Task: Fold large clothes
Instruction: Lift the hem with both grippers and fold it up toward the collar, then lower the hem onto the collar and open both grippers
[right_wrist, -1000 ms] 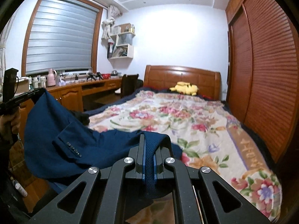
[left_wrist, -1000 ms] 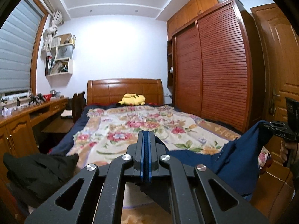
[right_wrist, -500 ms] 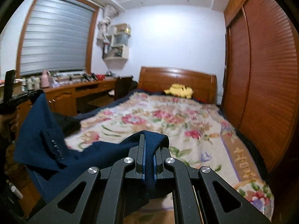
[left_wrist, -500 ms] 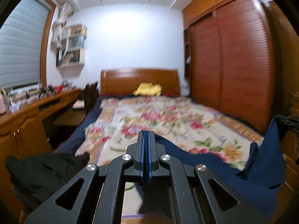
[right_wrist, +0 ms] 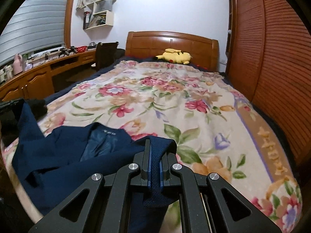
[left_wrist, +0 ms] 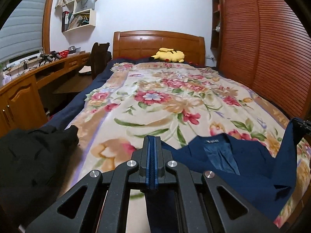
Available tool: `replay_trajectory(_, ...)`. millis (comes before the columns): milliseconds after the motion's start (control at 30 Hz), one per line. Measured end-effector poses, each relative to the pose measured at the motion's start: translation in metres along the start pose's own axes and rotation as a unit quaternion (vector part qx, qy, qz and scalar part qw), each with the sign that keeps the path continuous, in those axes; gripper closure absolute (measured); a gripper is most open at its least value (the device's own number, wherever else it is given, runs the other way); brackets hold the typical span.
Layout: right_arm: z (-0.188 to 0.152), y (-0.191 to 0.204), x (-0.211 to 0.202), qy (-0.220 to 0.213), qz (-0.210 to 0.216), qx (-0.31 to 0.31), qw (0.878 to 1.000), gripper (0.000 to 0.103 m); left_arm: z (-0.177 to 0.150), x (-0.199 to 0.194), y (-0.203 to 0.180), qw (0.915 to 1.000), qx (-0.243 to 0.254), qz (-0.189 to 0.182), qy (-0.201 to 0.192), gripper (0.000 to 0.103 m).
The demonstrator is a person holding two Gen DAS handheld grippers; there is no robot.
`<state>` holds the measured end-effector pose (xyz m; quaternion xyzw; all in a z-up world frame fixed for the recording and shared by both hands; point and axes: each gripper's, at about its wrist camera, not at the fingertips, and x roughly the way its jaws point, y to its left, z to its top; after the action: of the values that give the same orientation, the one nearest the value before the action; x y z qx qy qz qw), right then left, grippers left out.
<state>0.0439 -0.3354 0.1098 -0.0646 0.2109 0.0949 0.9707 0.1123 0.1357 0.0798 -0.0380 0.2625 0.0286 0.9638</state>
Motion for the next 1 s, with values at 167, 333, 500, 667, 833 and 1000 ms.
replay_trajectory(167,0.025,-0.006,0.046,-0.006,-0.017,0.005,1.0,0.098,0.024,0.028,0.003,0.9999,-0.004,0.005,-0.009,0.099)
replay_trajectory(333,0.03,-0.003,0.101,0.011,-0.039,0.0,0.999,0.098,0.033,0.064,-0.005,0.9996,0.015,0.025,0.0,0.099)
replay_trajectory(500,0.023,0.001,0.142,0.042,-0.058,0.007,0.997,0.098,0.029,0.09,-0.012,0.9993,0.02,0.027,0.016,0.098)
replay_trajectory(667,0.018,0.008,0.16,0.072,-0.046,0.002,0.996,0.098,0.012,0.088,-0.017,0.9964,0.045,0.055,0.045,0.085)
replay_trajectory(833,0.02,-0.002,0.142,0.08,-0.027,0.021,0.996,0.091,-0.002,0.053,-0.019,0.9984,0.035,0.017,0.041,0.04)
replay_trajectory(1000,0.018,0.004,0.115,0.048,-0.035,-0.007,0.998,0.032,-0.026,0.019,-0.027,0.999,0.011,-0.032,0.029,0.016)
